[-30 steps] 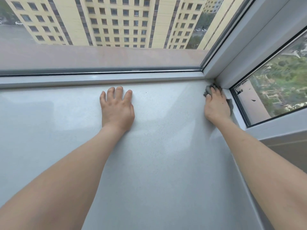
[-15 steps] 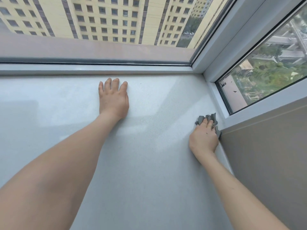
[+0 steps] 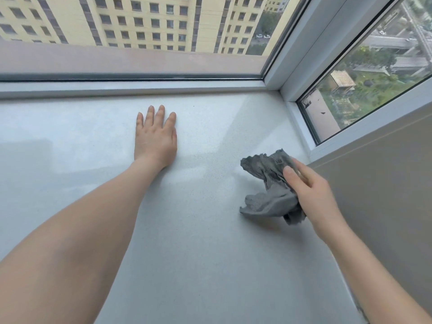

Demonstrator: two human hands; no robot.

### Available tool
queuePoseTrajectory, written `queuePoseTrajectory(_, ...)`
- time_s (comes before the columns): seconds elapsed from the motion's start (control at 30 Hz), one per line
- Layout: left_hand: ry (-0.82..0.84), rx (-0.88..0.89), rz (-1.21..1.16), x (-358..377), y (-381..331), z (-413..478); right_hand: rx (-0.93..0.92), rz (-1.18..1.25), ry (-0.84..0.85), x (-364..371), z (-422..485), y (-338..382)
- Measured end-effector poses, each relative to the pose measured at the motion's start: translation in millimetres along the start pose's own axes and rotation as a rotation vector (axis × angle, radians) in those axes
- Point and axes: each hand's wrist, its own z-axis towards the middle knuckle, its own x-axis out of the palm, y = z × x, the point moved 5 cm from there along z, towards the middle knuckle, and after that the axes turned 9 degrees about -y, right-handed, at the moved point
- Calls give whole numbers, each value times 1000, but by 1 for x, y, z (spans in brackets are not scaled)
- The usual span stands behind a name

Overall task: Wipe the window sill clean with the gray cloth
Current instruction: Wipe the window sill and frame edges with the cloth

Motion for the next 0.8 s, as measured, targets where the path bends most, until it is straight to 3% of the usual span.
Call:
queuePoseTrajectory(0.07, -1, -1, -6, 2, 2, 2, -207, -495, -335, -11, 5, 6)
queuePoseTrajectory(0.13, -9, -1, -10, 3, 5, 6, -422, -500, -494, 2, -6, 17)
queuePoseTrajectory(0.17, -16, -2, -11, 3, 7, 7, -486, -472, -468, 15, -8, 19)
queuePoseTrajectory(0.3, -30, -5, -12, 4, 14, 12, -504, -662, -93, 80, 21, -23)
queuePoseTrajectory(0.47, -45, -10, -5, 7, 22, 16, -637, -730, -71, 95, 69, -34)
queuePoseTrajectory(0.67, -68, -23, -16, 10, 29, 14, -511, -843, -75, 107, 187, 9)
queuePoseTrajectory(0.8, -78, -29, -7, 11, 35, 10, -543, -887, -5, 121, 239, 36)
